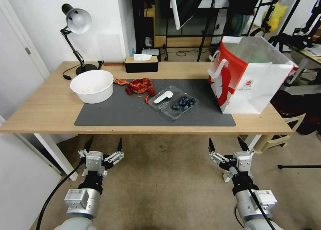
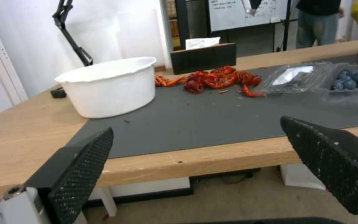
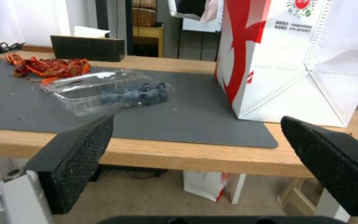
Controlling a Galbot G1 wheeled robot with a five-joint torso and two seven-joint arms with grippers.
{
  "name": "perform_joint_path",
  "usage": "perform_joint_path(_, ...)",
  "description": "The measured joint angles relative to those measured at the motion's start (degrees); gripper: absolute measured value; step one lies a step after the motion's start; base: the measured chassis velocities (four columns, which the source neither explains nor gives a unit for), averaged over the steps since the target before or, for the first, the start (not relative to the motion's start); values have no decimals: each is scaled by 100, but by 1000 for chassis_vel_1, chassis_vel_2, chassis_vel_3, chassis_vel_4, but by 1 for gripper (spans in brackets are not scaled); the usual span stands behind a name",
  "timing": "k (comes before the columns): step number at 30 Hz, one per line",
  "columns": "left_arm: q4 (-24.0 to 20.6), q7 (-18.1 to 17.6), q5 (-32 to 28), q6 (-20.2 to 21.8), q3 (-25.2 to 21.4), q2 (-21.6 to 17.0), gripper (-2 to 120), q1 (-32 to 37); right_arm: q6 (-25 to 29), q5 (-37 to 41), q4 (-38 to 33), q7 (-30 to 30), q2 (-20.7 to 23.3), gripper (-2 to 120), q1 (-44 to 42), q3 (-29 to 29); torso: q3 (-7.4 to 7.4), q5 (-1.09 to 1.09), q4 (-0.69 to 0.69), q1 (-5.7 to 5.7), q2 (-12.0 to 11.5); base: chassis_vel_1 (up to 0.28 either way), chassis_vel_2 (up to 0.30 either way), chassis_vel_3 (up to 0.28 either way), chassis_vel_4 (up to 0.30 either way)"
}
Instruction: Close the takeout container lid, then place the container into the takeout bag.
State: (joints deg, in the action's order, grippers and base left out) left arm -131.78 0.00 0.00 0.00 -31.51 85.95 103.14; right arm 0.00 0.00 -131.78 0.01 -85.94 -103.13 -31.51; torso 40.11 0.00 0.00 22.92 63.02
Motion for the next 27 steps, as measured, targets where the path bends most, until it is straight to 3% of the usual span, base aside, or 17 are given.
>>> perform_joint_path(17,-3,-22,-1,0,25,6,100,2,1,-34,16,-10,-11,100,1,38,0,-1,0,0,0,0,0,0,0)
perform_joint_path(19,-24,-122,-8,0,132,39,100,10,9,-113,53,-47,-47,100,4,132,1,7,0,0,0,0,0,0,0)
perform_joint_path(20,-59,-246,-25,-3,280,90,100,23,17,-163,68,-55,-55,100,7,153,0,-7,0,0,0,0,0,0,0)
perform_joint_path(23,-150,-566,-62,-17,661,219,100,58,59,-431,176,-181,-165,100,14,429,0,2,-1,0,0,0,0,0,0)
perform_joint_path(25,-281,-1032,-119,-44,1218,412,100,113,153,-948,374,-418,-364,100,37,921,0,1,0,0,0,0,0,0,0)
perform_joint_path(27,-315,-1135,-133,-50,1359,456,100,126,179,-1104,432,-487,-422,100,43,1065,0,-2,0,0,0,0,0,0,0)
